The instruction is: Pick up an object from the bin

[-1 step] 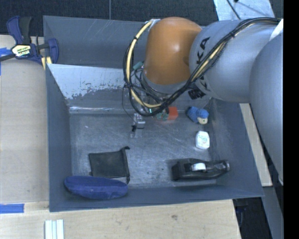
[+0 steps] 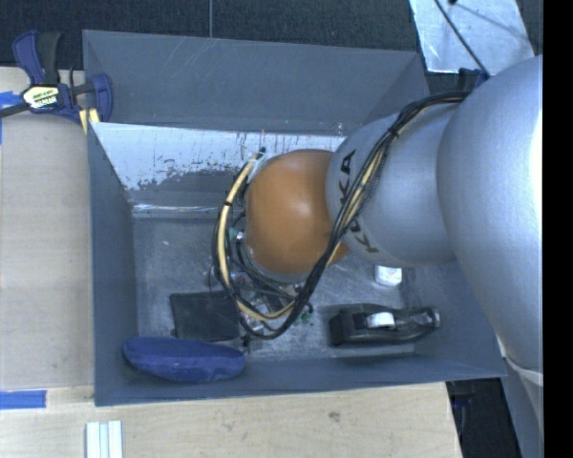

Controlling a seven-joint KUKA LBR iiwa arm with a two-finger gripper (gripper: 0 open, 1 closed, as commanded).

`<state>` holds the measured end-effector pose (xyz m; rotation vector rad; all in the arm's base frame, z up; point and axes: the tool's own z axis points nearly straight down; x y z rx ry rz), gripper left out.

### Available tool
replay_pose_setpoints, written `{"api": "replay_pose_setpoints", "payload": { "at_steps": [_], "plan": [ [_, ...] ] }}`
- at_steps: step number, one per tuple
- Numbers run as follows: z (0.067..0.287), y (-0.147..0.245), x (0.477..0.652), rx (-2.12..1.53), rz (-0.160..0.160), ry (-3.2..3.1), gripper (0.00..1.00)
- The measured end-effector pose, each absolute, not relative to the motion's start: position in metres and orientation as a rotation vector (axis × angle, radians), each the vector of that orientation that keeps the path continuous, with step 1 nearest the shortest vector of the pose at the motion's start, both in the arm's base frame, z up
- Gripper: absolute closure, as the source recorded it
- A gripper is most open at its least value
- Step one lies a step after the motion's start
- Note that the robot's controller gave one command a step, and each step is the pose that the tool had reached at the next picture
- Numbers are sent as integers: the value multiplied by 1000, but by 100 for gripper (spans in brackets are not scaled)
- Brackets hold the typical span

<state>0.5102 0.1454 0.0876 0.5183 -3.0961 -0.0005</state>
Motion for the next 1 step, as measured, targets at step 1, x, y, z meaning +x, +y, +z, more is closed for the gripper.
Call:
{"api": "replay_pose_setpoints", "payload": {
  "at_steps": [1],
  "plan": [
    [89,145,512,515,-1,-3100,100]
  ]
}}
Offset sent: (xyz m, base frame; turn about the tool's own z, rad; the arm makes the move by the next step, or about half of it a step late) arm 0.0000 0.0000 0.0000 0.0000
